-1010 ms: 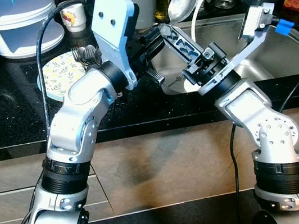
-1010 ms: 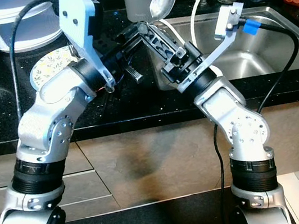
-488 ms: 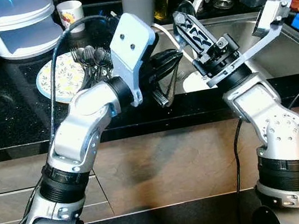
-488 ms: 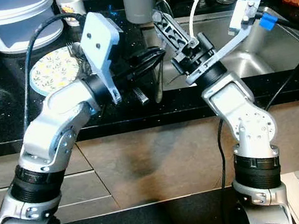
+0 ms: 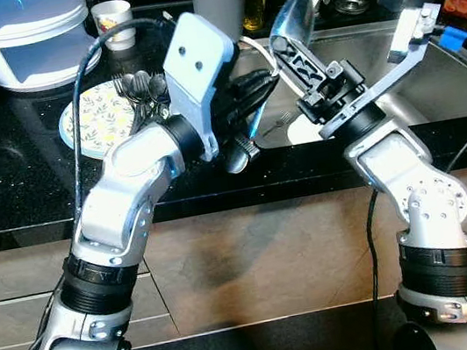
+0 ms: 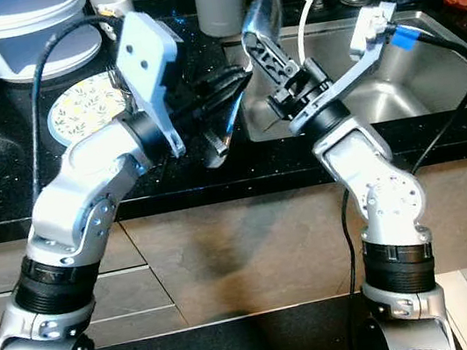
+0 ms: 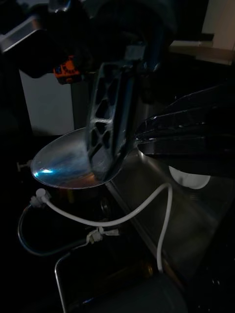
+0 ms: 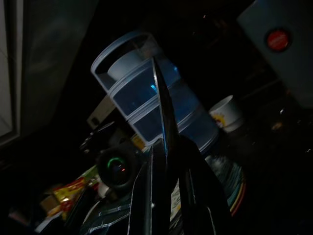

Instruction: Kitchen organization

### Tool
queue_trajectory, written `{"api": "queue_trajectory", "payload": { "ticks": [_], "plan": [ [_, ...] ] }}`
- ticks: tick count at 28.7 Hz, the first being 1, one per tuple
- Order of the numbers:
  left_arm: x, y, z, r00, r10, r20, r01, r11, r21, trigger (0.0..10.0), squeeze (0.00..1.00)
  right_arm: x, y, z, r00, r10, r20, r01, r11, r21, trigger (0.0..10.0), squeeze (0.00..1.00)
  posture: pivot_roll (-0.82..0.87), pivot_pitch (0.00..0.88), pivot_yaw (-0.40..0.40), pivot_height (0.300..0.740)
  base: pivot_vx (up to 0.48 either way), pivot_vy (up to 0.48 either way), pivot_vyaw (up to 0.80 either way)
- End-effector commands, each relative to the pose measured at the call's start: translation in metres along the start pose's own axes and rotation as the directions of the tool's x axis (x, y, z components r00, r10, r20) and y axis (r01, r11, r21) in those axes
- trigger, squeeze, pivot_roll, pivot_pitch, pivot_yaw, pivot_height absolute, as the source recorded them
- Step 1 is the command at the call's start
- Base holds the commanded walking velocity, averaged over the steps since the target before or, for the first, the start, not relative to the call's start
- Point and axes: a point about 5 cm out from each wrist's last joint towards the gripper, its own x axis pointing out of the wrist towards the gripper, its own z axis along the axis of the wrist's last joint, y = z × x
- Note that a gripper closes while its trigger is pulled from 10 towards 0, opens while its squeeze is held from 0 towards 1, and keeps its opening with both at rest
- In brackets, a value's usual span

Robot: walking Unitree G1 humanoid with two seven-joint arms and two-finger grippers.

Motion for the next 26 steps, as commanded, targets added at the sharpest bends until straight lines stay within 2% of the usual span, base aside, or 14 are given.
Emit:
{"api": "queue_trajectory", "payload": {
  "ticks": [1,7,8,9,10,11,16,17,19,20,21,22,23,26],
  "plan": [
    [0.002,-0.004,0.0,1.0,-0.016,0.006,0.016,1.0,-0.008,10.0,0.0,0.003,0.0,0.004,1.0,-0.004,0.023,0.005,0.999,-0.041,0.0,0.0,0.11,0.094,-0.055,0.74,0.0,0.0,0.0],
    [0.002,-0.006,-0.005,1.0,-0.003,-0.001,0.003,1.0,-0.022,10.0,0.0,0.006,-0.008,0.009,0.996,-0.064,0.062,0.071,0.992,-0.107,0.0,0.0,0.11,0.095,-0.06,0.74,0.0,0.0,0.0],
    [0.002,-0.006,-0.006,1.0,-0.007,-0.004,0.007,1.0,-0.025,10.0,1.0,0.008,-0.012,0.012,0.993,-0.087,0.082,0.096,0.989,-0.116,0.0,0.0,0.11,0.096,-0.061,0.74,0.0,0.0,0.0],
    [0.001,-0.003,-0.006,0.999,0.035,-0.007,-0.035,0.999,-0.026,10.0,1.0,0.01,-0.02,0.015,0.984,-0.142,0.105,0.16,0.97,-0.184,10.0,0.0,0.11,0.096,-0.061,0.74,0.0,0.0,0.0],
    [0.0,0.0,-0.006,0.998,0.067,-0.009,-0.067,0.997,-0.024,10.0,1.0,0.011,-0.025,0.017,0.977,-0.176,0.121,0.2,0.951,-0.235,10.0,0.0,0.11,0.096,-0.061,0.74,0.0,0.0,0.0],
    [-0.002,0.007,-0.004,0.994,0.112,0.007,-0.111,0.993,-0.039,10.0,0.0,0.013,-0.036,0.02,0.956,-0.246,0.157,0.285,0.906,-0.312,10.0,0.0,0.11,0.097,-0.061,0.74,0.0,0.0,0.0],
    [-0.008,0.022,0.002,0.978,0.206,0.038,-0.203,0.976,-0.073,10.0,0.0,0.016,-0.059,0.022,0.91,-0.353,0.215,0.413,0.76,-0.502,10.0,0.0,0.12,0.096,-0.065,0.74,0.0,0.0,0.0],
    [-0.008,0.022,0.002,0.978,0.206,0.038,-0.203,0.976,-0.073,10.0,0.0,0.016,-0.059,0.022,0.91,-0.353,0.215,0.413,0.76,-0.502,10.0,0.0,0.12,0.096,-0.065,0.74,0.0,0.0,0.0],
    [-0.012,0.031,0.003,0.963,0.267,0.042,-0.263,0.961,-0.087,10.0,0.0,0.019,-0.081,0.012,0.858,-0.47,0.207,0.484,0.605,-0.632,10.0,0.0,0.13,0.096,-0.069,0.74,0.0,0.0,0.0],
    [-0.012,0.031,0.003,0.963,0.267,0.042,-0.263,0.961,-0.087,10.0,0.0,0.019,-0.081,0.012,0.858,-0.47,0.207,0.484,0.605,-0.632,10.0,0.0,0.13,0.096,-0.069,0.74,0.0,0.0,0.0],
    [-0.014,0.036,0.002,0.953,0.302,0.033,-0.299,0.95,-0.087,10.0,0.0,0.018,-0.098,0.002,0.81,-0.558,0.18,0.529,0.564,-0.634,10.0,0.87,0.14,0.097,-0.071,0.74,0.0,0.0,0.0],
    [-0.014,0.037,0.001,0.948,0.316,0.027,-0.313,0.946,-0.085,10.0,0.0,0.016,-0.105,-0.005,0.79,-0.593,0.156,0.55,0.572,-0.608,10.0,0.87,0.14,0.097,-0.071,0.74,0.0,0.0,0.0],
    [-0.015,0.038,0.001,0.944,0.328,0.023,-0.325,0.942,-0.083,10.0,0.0,0.015,-0.11,-0.01,0.773,-0.619,0.136,0.568,0.581,-0.583,10.0,1.0,0.14,0.097,-0.071,0.74,0.0,0.0,0.0],
    [-0.017,0.046,-0.003,0.921,0.39,-0.018,-0.391,0.918,-0.063,10.0,0.0,0.011,-0.118,-0.018,0.747,-0.653,0.126,0.599,0.577,-0.555,10.0,1.0,0.15,0.098,-0.074,0.74,0.0,0.0,0.0]
  ]
}}
